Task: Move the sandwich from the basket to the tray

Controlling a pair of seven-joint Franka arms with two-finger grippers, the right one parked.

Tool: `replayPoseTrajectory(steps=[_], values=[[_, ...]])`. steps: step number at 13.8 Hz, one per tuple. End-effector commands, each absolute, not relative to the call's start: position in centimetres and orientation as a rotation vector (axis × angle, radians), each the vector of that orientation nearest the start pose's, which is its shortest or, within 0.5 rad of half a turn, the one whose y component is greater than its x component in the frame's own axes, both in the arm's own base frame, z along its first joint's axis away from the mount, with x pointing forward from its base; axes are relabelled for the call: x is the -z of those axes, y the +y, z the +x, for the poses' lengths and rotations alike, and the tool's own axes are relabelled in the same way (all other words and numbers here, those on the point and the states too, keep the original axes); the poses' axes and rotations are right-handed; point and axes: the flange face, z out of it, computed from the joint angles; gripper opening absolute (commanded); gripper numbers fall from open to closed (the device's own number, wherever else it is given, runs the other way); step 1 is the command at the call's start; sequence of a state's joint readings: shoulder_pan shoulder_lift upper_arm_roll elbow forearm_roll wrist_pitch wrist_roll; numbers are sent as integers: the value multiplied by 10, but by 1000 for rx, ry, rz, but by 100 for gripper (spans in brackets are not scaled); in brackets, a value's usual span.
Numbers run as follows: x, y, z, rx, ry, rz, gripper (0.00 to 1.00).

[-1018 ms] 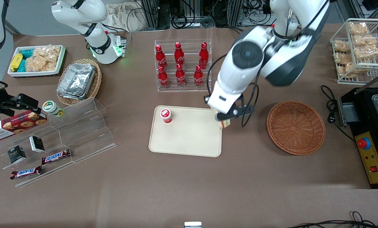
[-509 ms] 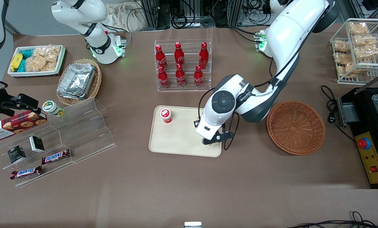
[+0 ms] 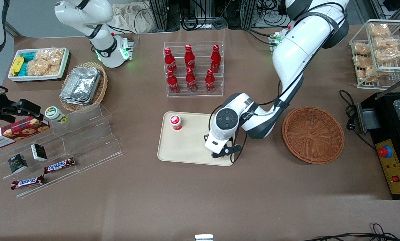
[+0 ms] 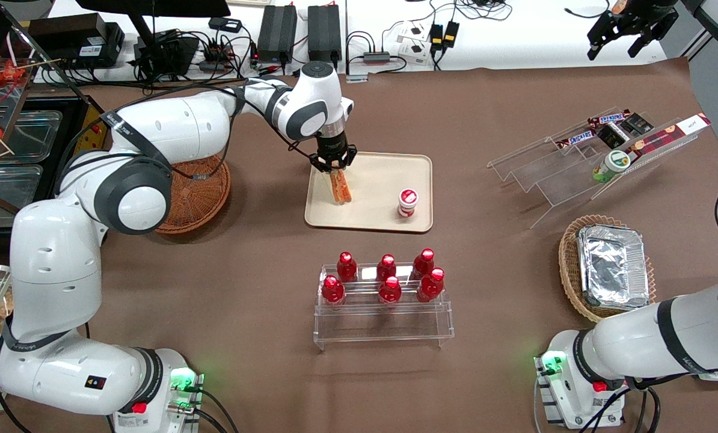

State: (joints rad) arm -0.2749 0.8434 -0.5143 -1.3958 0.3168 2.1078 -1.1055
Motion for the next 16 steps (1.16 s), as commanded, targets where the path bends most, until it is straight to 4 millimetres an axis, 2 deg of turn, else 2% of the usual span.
replayPoseTrajectory(steps=[1,3,4,6,7,8,9,10,12,13,14,16], values=[[-249,-453,576,-125,-480,-3148,97],[-260,-452,579,-106,-529,-3148,100],[-274,-451,581,-72,-626,-3133,100],[-327,-432,590,6,-734,-3097,100],[-350,-423,589,14,-762,-3066,100],[-383,-414,587,49,-765,-3044,100],[-410,-389,593,68,-803,-3012,100],[-428,-366,600,66,-849,-2982,100],[-468,-329,607,112,-891,-2964,100],[-484,-308,610,114,-894,-2963,100],[-496,-296,608,103,-870,-2967,100],[-509,-268,609,77,-832,-2955,100]])
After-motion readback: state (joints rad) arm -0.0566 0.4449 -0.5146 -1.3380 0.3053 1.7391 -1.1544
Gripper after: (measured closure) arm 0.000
